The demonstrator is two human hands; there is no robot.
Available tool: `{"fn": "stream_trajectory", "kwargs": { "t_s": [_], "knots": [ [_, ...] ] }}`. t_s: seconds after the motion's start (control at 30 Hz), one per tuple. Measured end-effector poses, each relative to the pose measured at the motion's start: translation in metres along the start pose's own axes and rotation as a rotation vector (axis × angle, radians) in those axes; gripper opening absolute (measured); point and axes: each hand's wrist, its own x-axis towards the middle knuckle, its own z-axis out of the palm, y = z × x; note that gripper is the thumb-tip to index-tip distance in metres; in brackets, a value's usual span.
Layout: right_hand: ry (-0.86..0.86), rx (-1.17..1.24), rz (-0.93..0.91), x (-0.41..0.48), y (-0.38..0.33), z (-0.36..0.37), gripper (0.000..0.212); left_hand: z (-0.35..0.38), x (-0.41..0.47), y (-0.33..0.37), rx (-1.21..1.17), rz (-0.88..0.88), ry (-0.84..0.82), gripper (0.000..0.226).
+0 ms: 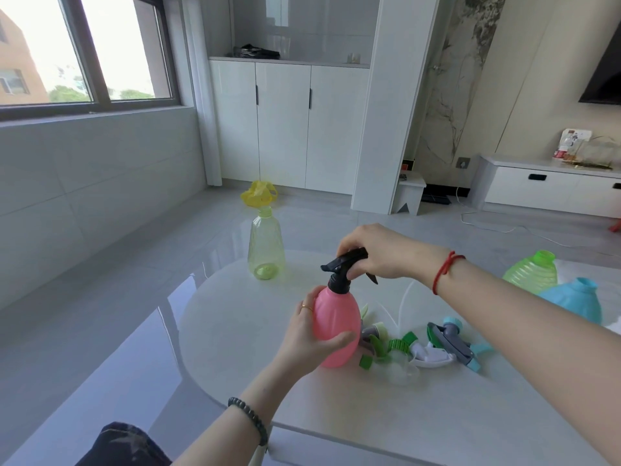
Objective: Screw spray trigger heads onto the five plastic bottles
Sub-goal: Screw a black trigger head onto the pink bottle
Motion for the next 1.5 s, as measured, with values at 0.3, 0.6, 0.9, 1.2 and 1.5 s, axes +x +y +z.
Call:
{"fn": "stream_trajectory", "kwargs": {
  "t_s": [0.3,0.6,0.9,1.2,1.5],
  "knots": [
    [-0.057,-0.146,-0.088,0.003,-0.011,-0.009,0.031,-0.002,-0.001,0.002,0.017,0.0,-0.014,0.084],
    [-0.097,-0.118,-0.088,0.002,-0.007,-0.013,0.03,-0.002,-0.001,0.002,0.023,-0.013,-0.012,0.087],
    [-0.121,-0.268,-0.095,0.005,-0.017,-0.012,0.027,-0.001,-0.001,0.005,0.045,-0.022,-0.019,0.088],
    [-0.131,-0.182,0.126,0.006,-0.022,-0.002,0.017,0.0,-0.002,0.003,0.041,-0.029,-0.017,0.087],
    [-0.148,-0.194,0.095,0.008,-0.021,-0.001,0.021,0.0,-0.004,0.005,0.032,-0.047,-0.022,0.086]
  ]
}}
